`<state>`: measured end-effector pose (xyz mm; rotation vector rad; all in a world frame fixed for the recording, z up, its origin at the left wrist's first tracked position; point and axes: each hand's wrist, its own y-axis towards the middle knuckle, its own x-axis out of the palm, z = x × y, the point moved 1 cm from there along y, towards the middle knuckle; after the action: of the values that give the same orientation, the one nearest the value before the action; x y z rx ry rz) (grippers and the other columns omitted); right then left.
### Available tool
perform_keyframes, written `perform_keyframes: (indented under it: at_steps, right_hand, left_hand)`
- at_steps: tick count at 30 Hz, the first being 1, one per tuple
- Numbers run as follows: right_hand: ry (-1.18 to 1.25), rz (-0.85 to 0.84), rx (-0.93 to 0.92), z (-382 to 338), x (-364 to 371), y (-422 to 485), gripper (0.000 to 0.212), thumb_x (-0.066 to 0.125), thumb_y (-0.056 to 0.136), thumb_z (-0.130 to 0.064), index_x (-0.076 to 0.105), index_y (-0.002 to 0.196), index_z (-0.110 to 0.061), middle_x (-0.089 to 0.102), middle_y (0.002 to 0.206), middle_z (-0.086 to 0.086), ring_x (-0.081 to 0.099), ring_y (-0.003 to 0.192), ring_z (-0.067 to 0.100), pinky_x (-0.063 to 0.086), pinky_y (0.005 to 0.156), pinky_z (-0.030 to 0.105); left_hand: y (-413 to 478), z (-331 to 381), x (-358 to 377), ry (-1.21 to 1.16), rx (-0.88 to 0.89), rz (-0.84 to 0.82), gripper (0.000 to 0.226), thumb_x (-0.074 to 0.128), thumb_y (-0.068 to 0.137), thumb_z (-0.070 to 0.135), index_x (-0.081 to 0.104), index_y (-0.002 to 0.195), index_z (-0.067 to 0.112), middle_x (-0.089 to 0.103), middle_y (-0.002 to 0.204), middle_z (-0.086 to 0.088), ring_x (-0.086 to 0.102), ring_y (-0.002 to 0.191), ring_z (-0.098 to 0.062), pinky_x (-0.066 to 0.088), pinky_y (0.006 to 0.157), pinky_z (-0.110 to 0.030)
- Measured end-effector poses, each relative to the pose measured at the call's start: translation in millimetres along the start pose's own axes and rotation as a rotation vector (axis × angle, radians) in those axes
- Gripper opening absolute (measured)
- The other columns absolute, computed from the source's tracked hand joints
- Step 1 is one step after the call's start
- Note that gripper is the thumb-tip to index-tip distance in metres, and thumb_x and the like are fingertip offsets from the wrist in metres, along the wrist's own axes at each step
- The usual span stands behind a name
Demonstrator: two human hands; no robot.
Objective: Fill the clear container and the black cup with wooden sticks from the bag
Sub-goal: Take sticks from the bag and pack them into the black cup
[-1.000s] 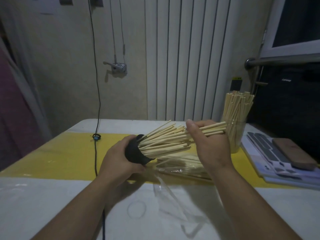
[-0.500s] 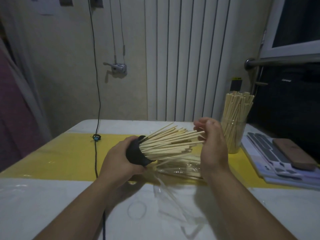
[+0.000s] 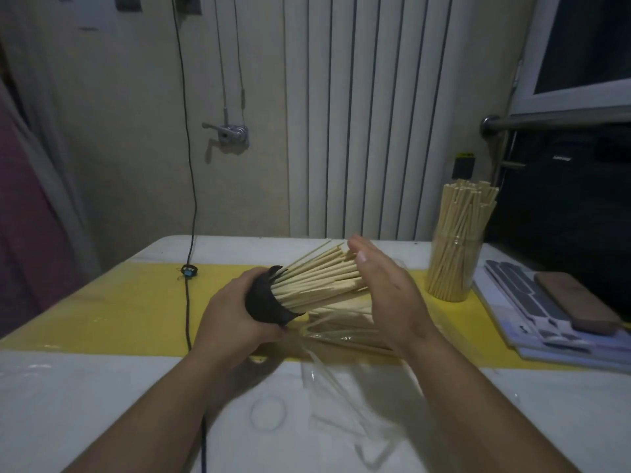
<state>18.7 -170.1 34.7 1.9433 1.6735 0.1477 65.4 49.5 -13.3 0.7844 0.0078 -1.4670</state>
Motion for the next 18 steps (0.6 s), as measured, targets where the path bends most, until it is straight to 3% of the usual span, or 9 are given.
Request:
perform_keyframes:
  at_steps: [3,6,9,11,14,18]
  right_hand:
    - [0.089,0.092,-0.005,1.3,-6.3,1.6,0.052,0.034,0.090,-0.049,0.058,0.133,-0.031,0.057,0.133,-0.020,0.046,0.126,-0.010,0.034,0.099,0.007]
    - [0.089,0.231,-0.010,3.0,-13.4,3.6,0.033,0.040,0.090,-0.035,0.070,0.103,-0.030,0.070,0.103,-0.015,0.062,0.102,0.001,0.047,0.086,0.020]
    - [-0.041,0.274,0.043,7.4,-20.3,6.7,0.025,0.049,0.089,-0.015,0.067,0.076,-0.027,0.067,0.077,-0.007,0.062,0.078,0.016,0.050,0.069,0.034]
    - [-0.121,0.200,0.090,9.4,-25.0,8.8,0.024,0.050,0.081,-0.016,0.065,0.065,-0.025,0.063,0.065,-0.006,0.059,0.066,0.019,0.046,0.060,0.032]
    - [-0.219,-0.079,0.224,5.9,-22.9,5.6,0.030,0.051,0.082,-0.008,0.066,0.058,-0.017,0.062,0.054,-0.003,0.055,0.049,0.015,0.040,0.049,0.024]
    - [-0.339,-0.416,0.376,4.3,-12.9,-4.2,0.025,0.050,0.085,-0.006,0.069,0.069,-0.007,0.070,0.063,0.005,0.062,0.053,0.021,0.050,0.053,0.029]
  left_hand:
    - [-0.7,-0.8,-0.6,-0.038,-0.019,0.020,0.083,0.085,0.041,0.025,0.058,0.113,0.054,0.068,0.106,0.024,0.063,0.097,0.002,0.052,0.078,-0.029]
    - [-1.4,-1.5,-1.2,-0.083,-0.052,0.043,0.079,0.087,0.045,0.020,0.058,0.109,0.056,0.066,0.104,0.029,0.061,0.096,0.007,0.049,0.075,-0.025]
    - [-0.8,-4.9,-1.7,-0.119,-0.095,0.056,0.079,0.092,0.053,0.010,0.058,0.110,0.053,0.064,0.102,0.032,0.060,0.096,0.006,0.050,0.077,-0.028]
    - [0.3,-7.3,-2.2,-0.132,-0.116,0.063,0.080,0.092,0.054,0.010,0.058,0.113,0.050,0.066,0.102,0.029,0.061,0.098,0.002,0.051,0.077,-0.030]
    - [0.5,-7.2,-2.4,-0.139,-0.124,0.065,0.080,0.093,0.054,0.010,0.058,0.113,0.050,0.067,0.104,0.025,0.061,0.098,0.001,0.049,0.074,-0.027]
    - [-0.7,-4.1,-2.4,-0.147,-0.120,0.063,0.079,0.093,0.056,0.006,0.057,0.111,0.049,0.067,0.106,0.021,0.061,0.098,0.000,0.047,0.072,-0.023]
